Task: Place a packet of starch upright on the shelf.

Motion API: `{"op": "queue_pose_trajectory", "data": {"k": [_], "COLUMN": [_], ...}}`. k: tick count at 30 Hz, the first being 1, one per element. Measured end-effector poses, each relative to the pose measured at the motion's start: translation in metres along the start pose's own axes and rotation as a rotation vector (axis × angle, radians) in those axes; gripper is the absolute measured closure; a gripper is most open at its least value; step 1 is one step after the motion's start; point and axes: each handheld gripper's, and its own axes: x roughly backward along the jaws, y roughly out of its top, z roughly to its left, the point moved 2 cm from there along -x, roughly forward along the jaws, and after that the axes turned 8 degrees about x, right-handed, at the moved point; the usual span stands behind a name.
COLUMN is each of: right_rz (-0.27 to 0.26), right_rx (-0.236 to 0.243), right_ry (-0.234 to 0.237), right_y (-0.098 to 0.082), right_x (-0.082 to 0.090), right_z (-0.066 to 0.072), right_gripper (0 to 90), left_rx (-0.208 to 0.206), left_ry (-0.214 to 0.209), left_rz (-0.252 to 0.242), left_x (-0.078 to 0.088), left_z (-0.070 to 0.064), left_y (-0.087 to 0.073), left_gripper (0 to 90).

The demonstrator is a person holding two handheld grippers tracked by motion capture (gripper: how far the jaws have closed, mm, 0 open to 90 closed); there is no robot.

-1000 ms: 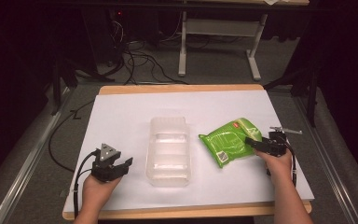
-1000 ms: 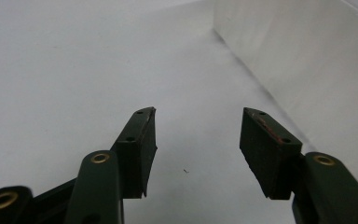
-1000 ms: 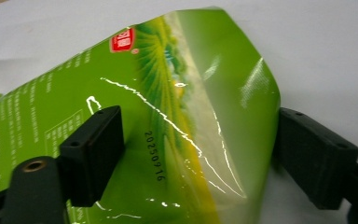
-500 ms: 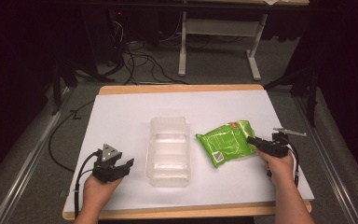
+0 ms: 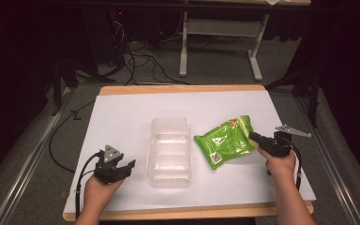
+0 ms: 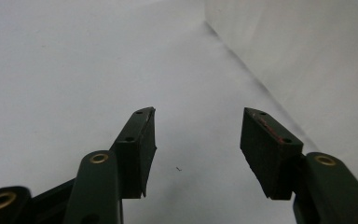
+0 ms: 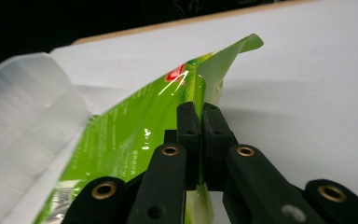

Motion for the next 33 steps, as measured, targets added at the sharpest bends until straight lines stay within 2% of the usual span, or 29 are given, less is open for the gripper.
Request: {"op": "queue_pose_trajectory", "data": {"k": [1,3,5,10,15,16,19,21,22,23,24,27,33], "right_rz": [0.0,-0.031,-0.04,-0.071,-0.121,-0.121,-0.161,-0.171,-0.194,-0.194,-0.216,-0.246,-0.278], "right_rx": [0.0,0.041,0.07,0.1,0.138,0.138,0.184,0.191,0.216,0.216,0.241,0.276,0.301], "right_ry": [0.0,-0.002,-0.007,-0.005,0.029,0.029,0.049,0.056,0.07,0.07,0.083,0.098,0.09], "right_y": [0.0,0.007,0.011,0.017,0.026,0.026,0.035,0.037,0.042,0.042,0.047,0.053,0.059], "right_x": [0.0,0.005,0.007,0.009,0.016,0.016,0.02,0.02,0.021,0.021,0.023,0.024,0.023], "right_z": [0.0,0.01,0.016,0.025,0.042,0.042,0.063,0.068,0.083,0.083,0.097,0.114,0.129], "right_gripper": [88.5,88.5,88.6,88.9,89.1,89.1,89.3,89.4,89.5,89.5,89.5,89.6,89.8], "left_rx": [0.0,-0.003,-0.004,-0.001,-0.004,-0.004,-0.008,-0.007,-0.007,-0.008,-0.009,-0.013,-0.019], "left_ry": [0.0,0.001,0.0,-0.002,-0.005,-0.005,-0.005,-0.004,-0.005,-0.005,-0.006,-0.006,-0.006], "left_rz": [0.0,0.001,0.001,-0.001,-0.005,-0.005,-0.008,-0.011,-0.011,-0.011,-0.009,-0.009,-0.006], "left_x": [0.0,0.0,0.0,0.0,0.001,0.001,0.002,0.002,0.002,0.002,0.002,0.002,0.001], "left_z": [0.0,0.0,0.0,-0.001,-0.001,-0.001,-0.001,-0.001,-0.001,-0.001,-0.001,-0.001,-0.002], "left_y": [0.0,0.0,0.0,0.0,0.001,0.001,0.001,0.001,0.001,0.001,0.001,0.001,0.0], "left_gripper": [45.7,45.7,45.6,45.5,45.4,45.4,45.3,45.3,45.3,45.3,45.3,45.2,45.1]}}
